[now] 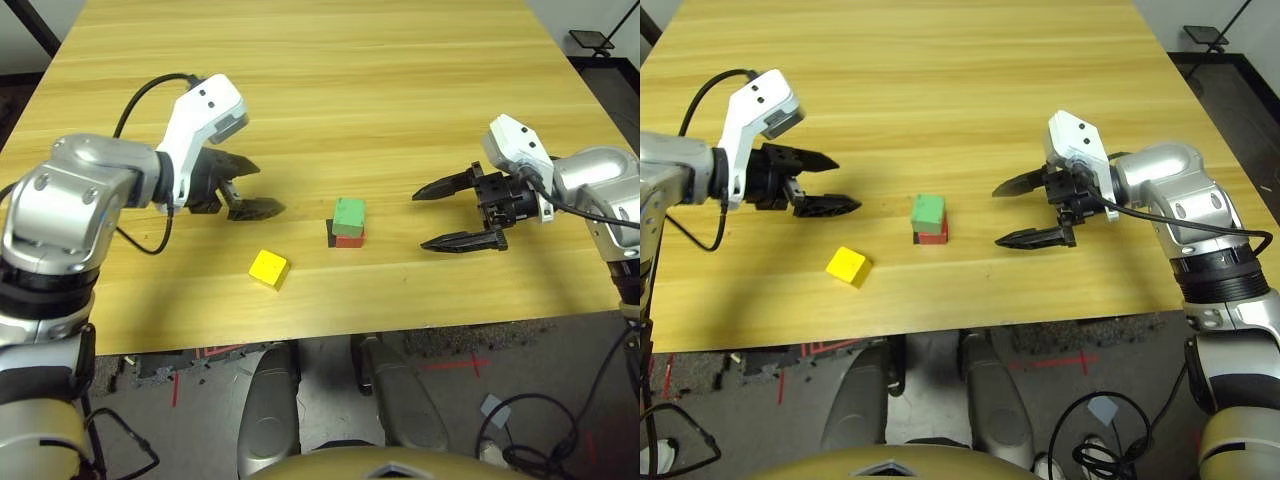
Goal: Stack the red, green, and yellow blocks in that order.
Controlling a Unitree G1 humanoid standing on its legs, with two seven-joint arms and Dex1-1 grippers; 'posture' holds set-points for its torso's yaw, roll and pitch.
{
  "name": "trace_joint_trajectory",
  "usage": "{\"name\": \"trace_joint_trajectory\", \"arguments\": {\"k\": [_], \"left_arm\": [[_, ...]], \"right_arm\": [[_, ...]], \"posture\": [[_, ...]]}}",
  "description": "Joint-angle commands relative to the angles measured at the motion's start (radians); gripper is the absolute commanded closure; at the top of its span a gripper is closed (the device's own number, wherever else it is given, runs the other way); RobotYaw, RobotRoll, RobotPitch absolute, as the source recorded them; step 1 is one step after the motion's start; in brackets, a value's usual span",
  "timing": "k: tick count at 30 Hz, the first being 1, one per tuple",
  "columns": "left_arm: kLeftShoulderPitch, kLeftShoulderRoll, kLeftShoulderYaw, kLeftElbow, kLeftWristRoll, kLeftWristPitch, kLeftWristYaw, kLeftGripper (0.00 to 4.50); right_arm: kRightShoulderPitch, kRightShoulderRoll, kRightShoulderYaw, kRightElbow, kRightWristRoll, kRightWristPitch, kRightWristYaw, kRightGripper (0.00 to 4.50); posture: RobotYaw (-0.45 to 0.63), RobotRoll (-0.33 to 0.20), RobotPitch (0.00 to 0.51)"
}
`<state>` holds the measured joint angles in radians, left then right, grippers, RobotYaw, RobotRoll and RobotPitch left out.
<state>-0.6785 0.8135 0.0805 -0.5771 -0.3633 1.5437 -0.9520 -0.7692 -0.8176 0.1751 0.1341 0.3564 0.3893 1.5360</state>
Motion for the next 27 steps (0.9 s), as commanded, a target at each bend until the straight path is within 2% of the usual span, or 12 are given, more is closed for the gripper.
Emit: {"name": "trace_joint_trajectory", "arguments": {"k": [1,8,15,23,25,27], "left_arm": [[0.043,-0.031,0.066,-0.118,-0.102,0.071,0.086,0.04],[0.087,-0.067,0.135,-0.212,-0.342,0.071,0.31,0.04],[0.243,0.061,0.195,-0.207,-0.651,0.071,0.528,0.04],[0.308,-0.004,0.239,-0.178,-0.993,0.071,0.897,0.04],[0.327,0.007,0.217,-0.157,-1.087,0.024,1.014,0.04],[0.353,0.064,0.161,-0.134,-1.217,-0.078,1.154,0.04]], "right_arm": [[-0.03,0.019,0.025,0.046,-0.028,-0.037,0.028,0.0],[-0.065,0.048,0.038,0.091,-0.05,-0.056,0.055,0.0],[-0.07,0.057,0.042,0.092,-0.056,-0.049,0.069,0.0],[-0.065,0.058,0.043,0.078,-0.056,-0.032,0.075,0.0],[-0.066,0.059,0.044,0.076,-0.055,-0.028,0.076,0.0],[-0.068,0.061,0.044,0.075,-0.055,-0.026,0.076,0.0]], "posture": [[0.04,-0.07,0.231],[0.07,-0.069,0.24],[0.08,-0.073,0.253],[0.08,-0.08,0.268],[0.08,-0.081,0.272],[0.07,-0.082,0.273]]}}
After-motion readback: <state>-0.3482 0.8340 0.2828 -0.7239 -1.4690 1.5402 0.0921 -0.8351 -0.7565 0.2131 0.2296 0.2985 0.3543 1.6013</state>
